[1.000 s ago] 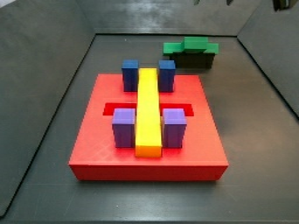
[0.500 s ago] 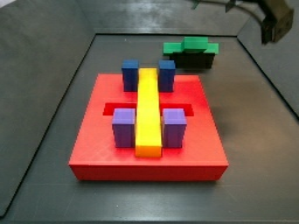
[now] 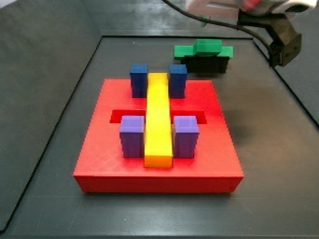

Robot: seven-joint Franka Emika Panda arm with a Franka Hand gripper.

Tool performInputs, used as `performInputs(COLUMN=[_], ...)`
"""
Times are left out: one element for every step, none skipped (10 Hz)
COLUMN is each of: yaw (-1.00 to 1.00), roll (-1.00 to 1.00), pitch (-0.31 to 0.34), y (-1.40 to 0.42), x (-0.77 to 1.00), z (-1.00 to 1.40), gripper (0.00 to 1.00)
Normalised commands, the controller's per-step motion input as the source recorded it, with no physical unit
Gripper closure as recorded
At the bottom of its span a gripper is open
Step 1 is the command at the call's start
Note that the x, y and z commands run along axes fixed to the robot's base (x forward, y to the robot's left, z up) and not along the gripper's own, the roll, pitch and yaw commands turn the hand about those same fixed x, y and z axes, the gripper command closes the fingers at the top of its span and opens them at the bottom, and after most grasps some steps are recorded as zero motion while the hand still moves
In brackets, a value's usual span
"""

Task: Pick up the green object. Move up. Place the green object on the fixture. Regrasp the green object. Move to above the board. Insert the green object.
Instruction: Regrasp the green object.

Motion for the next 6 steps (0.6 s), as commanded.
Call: performInputs(yaw=[-0.19,-0.19,-0.12,-0.05,-0.08,-0.09], roll=[-0.09,-0.2,-0.2,-0.12,0.0,0.0], pitch=[-0.18,-0.254,-0.171,0.0,0.0,0.0], y=[0.0,0.0,0.0,0.0,-0.02,-0.01], x=[-0.26,-0.25,-0.13,-0.09,-0.16,-0.12], z=[-0.35,-0.36,-0.21,0.0,-0.02,0.0], gripper=[0.0,0.0,0.0,0.0,0.0,0.0])
